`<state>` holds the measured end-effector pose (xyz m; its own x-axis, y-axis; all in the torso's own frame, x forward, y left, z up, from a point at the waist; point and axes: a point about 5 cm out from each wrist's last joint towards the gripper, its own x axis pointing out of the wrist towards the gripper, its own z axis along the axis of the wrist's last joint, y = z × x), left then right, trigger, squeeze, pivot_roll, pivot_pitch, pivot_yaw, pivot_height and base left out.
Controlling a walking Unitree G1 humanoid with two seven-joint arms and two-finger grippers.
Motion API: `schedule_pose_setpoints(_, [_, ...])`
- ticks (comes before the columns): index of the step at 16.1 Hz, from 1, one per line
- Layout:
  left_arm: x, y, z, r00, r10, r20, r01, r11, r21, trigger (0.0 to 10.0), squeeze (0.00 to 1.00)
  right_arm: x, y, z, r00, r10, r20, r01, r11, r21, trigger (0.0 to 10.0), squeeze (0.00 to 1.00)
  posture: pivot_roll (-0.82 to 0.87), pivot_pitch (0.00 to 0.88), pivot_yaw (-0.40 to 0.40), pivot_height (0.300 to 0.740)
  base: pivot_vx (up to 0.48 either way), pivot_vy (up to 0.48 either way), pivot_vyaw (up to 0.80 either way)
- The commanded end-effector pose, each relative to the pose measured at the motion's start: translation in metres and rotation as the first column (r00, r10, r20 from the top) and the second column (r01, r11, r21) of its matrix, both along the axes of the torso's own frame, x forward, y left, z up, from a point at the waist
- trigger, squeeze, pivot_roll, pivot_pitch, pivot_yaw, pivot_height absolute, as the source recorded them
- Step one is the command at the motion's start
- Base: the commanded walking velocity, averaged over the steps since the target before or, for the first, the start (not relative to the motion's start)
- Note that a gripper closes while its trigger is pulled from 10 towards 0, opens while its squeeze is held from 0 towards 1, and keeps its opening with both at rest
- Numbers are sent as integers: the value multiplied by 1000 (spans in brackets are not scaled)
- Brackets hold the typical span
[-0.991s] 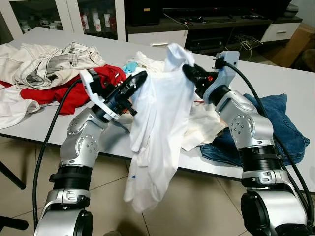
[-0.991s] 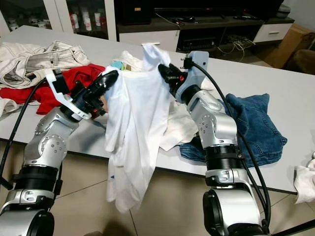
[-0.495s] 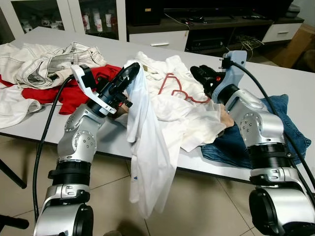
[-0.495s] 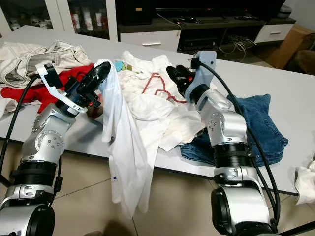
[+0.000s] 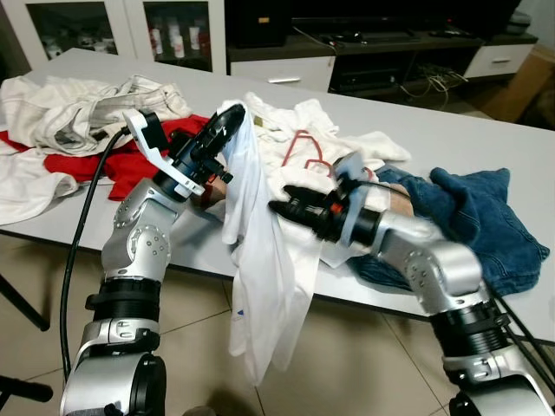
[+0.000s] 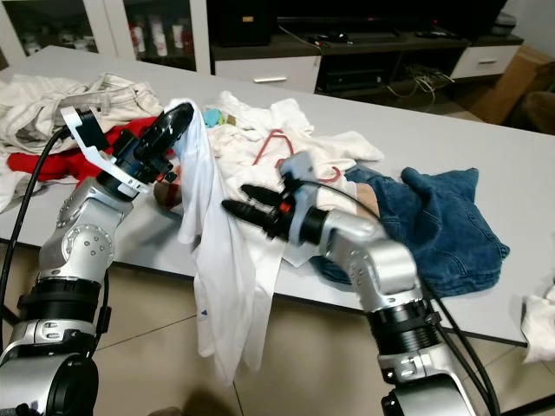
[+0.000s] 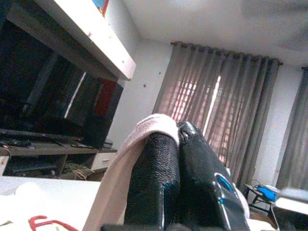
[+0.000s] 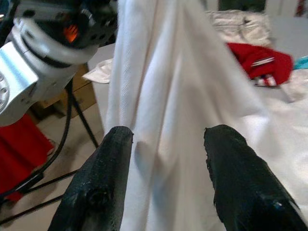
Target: Hang hanger
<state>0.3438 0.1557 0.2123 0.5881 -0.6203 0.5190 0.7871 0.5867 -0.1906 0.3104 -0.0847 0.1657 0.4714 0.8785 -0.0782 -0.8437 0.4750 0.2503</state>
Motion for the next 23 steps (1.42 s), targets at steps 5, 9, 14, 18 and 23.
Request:
schedule_pose_setpoints(5, [2,-5,7,1000,-18,20,18,1000,18,0,0,-17,16,-7,988,147,-40,-147,989,2,10000,0,14,0,-55,740,0,0,0])
schedule_pose_setpoints(9, [2,-6,7,1000,-21,19,21,1000,18,0,0,-25,30,-21,971,213,-109,-216,976,-11,10000,0,12,0,-59,740,0,0,0])
schedule_pose_setpoints(14, [-2,-13,2,999,-47,8,47,999,21,0,0,21,23,-47,959,-234,-157,208,964,-167,10000,0,17,0,-64,740,0,0,0])
schedule_pose_setpoints(18, [-7,-14,0,998,-58,2,58,998,25,0,0,51,-5,-37,855,-510,-91,491,853,-176,10000,0,24,0,-68,740,0,0,0])
schedule_pose_setpoints(23, [-13,-25,-13,993,-105,-48,110,986,126,10000,0,65,-18,-34,784,-620,-36,606,776,-176,10000,0,26,0,-72,740,0,0,0])
